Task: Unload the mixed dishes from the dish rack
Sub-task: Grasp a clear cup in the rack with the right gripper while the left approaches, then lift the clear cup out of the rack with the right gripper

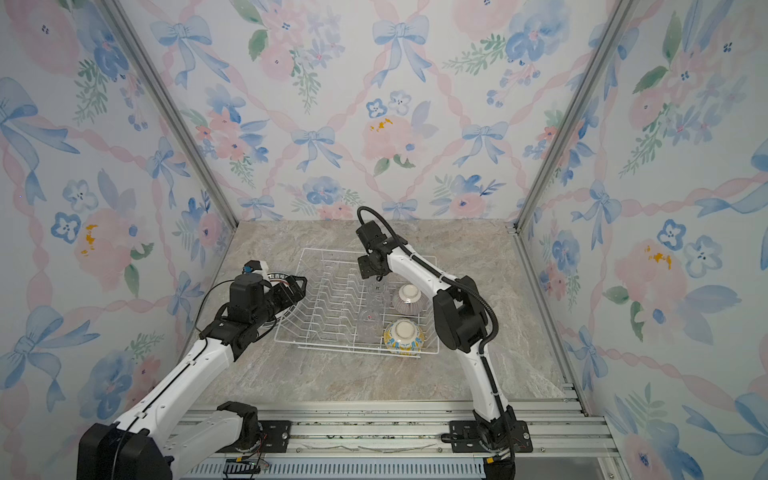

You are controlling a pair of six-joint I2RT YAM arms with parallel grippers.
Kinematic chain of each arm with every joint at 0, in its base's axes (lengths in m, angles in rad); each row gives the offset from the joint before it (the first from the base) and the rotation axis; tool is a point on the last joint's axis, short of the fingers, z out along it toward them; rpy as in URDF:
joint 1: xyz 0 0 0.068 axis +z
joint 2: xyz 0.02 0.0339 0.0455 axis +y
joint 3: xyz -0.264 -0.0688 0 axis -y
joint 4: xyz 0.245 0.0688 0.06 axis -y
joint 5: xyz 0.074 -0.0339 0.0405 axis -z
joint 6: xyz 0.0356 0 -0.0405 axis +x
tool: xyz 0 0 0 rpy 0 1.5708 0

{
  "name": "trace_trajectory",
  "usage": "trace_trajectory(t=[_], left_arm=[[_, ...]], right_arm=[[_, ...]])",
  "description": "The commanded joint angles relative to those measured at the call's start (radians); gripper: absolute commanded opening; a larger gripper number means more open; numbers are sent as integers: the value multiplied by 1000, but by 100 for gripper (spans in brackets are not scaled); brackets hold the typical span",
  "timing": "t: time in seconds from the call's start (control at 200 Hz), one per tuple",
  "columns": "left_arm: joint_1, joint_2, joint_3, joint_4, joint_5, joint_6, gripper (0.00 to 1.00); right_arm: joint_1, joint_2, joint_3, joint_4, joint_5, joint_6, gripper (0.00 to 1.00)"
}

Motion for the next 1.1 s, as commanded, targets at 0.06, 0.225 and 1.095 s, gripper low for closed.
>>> trace_trajectory(t=[0.06,0.225,1.095], left_arm=[[-9,6,3,27,-17,-9,98],[-13,14,-3,39,-9,-16,98],[-15,23,-34,234,150,-36,98]], right_arm=[[12,17,35,-32,13,-7,64],[12,3,33,-34,7,-7,58],[-61,-294,-183,148,-246,148,48]])
